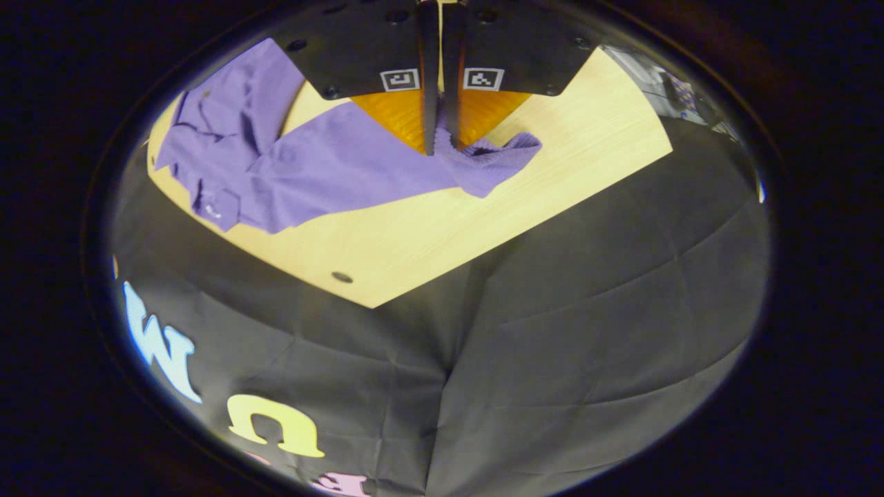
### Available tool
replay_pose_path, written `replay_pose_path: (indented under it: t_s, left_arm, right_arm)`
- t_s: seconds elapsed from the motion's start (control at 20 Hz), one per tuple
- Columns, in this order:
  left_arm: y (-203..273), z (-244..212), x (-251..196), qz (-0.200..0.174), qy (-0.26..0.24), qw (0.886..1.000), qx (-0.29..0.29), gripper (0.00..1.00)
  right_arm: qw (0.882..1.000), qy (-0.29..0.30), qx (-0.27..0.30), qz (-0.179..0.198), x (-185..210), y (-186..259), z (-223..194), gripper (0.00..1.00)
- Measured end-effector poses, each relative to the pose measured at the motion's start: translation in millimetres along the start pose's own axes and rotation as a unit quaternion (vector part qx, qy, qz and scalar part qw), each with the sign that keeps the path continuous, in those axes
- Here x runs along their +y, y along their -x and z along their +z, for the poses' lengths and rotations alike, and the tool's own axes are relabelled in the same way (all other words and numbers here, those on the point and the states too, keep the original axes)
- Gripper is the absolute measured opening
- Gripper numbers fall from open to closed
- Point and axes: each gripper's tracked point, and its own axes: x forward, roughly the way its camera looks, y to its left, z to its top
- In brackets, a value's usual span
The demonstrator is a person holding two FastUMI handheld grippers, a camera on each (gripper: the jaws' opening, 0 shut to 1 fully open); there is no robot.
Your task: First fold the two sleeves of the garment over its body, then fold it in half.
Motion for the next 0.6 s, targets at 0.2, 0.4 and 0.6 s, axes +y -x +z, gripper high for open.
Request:
replay_pose_path:
  t_s: [0.2, 0.4, 0.6]
  left_arm:
    - [6, 33, -78, -0.083, -0.007, 0.996, -0.013, 0.09]
    - [13, 51, -161, -0.172, -0.046, 0.984, -0.014, 0.09]
    - [14, 51, -254, -0.248, -0.088, 0.965, -0.008, 0.09]
  right_arm:
    - [0.999, -0.01, -0.005, -0.04, -14, -2, 3, 0.88]
    - [0.996, -0.033, -0.009, -0.088, -21, -1, 6, 0.88]
    - [0.991, -0.039, -0.016, -0.123, -28, 2, 8, 0.88]
